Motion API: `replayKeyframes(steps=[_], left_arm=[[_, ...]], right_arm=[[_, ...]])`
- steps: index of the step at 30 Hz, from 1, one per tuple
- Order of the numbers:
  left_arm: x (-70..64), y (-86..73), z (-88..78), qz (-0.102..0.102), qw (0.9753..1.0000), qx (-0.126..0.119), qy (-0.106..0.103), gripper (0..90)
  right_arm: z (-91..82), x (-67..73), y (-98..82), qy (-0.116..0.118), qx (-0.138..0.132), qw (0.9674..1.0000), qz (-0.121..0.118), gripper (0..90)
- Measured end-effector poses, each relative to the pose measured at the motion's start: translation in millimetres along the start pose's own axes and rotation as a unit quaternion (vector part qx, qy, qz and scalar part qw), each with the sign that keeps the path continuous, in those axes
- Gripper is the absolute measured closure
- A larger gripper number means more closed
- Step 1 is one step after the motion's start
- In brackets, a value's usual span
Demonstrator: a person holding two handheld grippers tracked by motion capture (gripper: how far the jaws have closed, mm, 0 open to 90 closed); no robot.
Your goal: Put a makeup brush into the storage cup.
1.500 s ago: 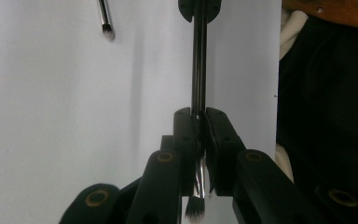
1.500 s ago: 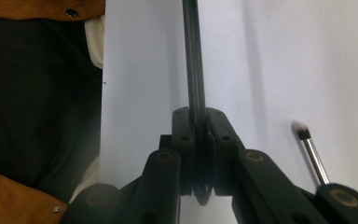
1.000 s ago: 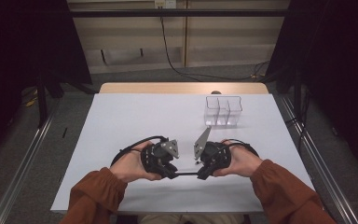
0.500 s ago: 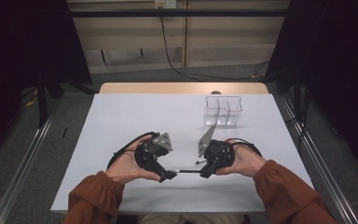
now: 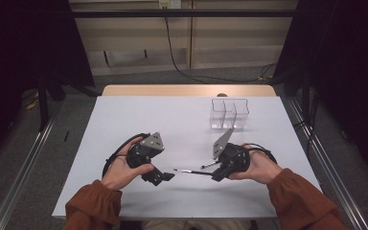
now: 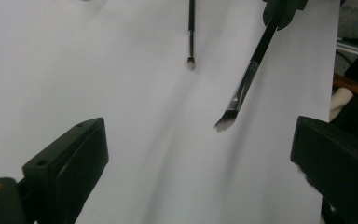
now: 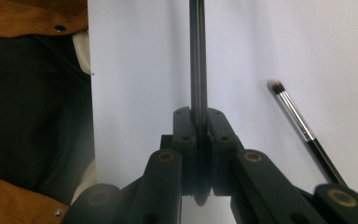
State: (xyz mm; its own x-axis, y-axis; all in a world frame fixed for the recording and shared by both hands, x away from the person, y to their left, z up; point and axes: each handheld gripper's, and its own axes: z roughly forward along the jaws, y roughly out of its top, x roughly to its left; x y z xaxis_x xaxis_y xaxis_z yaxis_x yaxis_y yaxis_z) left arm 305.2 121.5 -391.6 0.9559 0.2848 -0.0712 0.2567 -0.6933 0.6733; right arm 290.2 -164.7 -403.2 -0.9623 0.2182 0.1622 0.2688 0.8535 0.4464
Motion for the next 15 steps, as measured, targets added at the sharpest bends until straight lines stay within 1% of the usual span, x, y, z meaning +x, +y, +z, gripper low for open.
replayKeyframes(steps=[1,2,3,5,6,7,8,9,11,13,15], left_arm=[[0.2,-1.5,-1.0,-0.004,1.0,-0.004,0.005,4.0],[0.9,-2.9,-2.5,-0.003,0.9999,-0.006,0.009,4.0],[0.8,-4.4,-3.5,-0.007,0.9998,-0.01,0.015,4.0],[1.4,-7.1,-5.8,-0.007,0.9995,-0.018,0.024,4.0],[2.0,-8.5,-7.0,-0.005,0.9995,-0.021,0.023,4.0],[1.8,-10.1,-7.0,-0.009,0.9993,-0.028,0.024,4.0],[2.2,-11.3,-7.7,-0.009,0.9992,-0.028,0.027,4.0],[1.9,-12.7,-7.5,-0.013,0.9989,-0.032,0.031,4.0],[1.8,-15.5,-8.5,-0.011,0.9988,-0.037,0.032,4.0],[1.2,-17.6,-9.0,-0.015,0.9984,-0.041,0.036,4.0],[0.3,-18.7,-9.3,-0.022,0.9979,-0.044,0.042,4.0]], right_arm=[[-0.8,0.0,-1.5,0.0,-0.004,1.0,0.003,84.0],[-1.6,-0.2,-3.1,0.0,-0.007,1.0,0.005,84.0],[-2.4,-0.6,-4.8,-0.002,-0.01,0.9999,0.006,84.0],[-3.1,-0.2,-8.1,-0.004,-0.014,0.9998,0.012,84.0],[-3.2,0.2,-9.5,-0.004,-0.016,0.9998,0.015,84.0],[-3.2,0.6,-10.7,-0.004,-0.015,0.9997,0.016,84.0],[-3.4,0.4,-11.8,-0.006,-0.015,0.9998,0.014,84.0],[-4.1,0.4,-12.7,-0.007,-0.018,0.9997,0.016,84.0],[-5.1,1.0,-14.6,-0.009,-0.023,0.9995,0.018,84.0],[-5.9,1.3,-17.6,-0.01,-0.027,0.9993,0.022,84.0],[-7.5,2.3,-21.0,-0.012,-0.038,0.9989,0.026,84.0]])
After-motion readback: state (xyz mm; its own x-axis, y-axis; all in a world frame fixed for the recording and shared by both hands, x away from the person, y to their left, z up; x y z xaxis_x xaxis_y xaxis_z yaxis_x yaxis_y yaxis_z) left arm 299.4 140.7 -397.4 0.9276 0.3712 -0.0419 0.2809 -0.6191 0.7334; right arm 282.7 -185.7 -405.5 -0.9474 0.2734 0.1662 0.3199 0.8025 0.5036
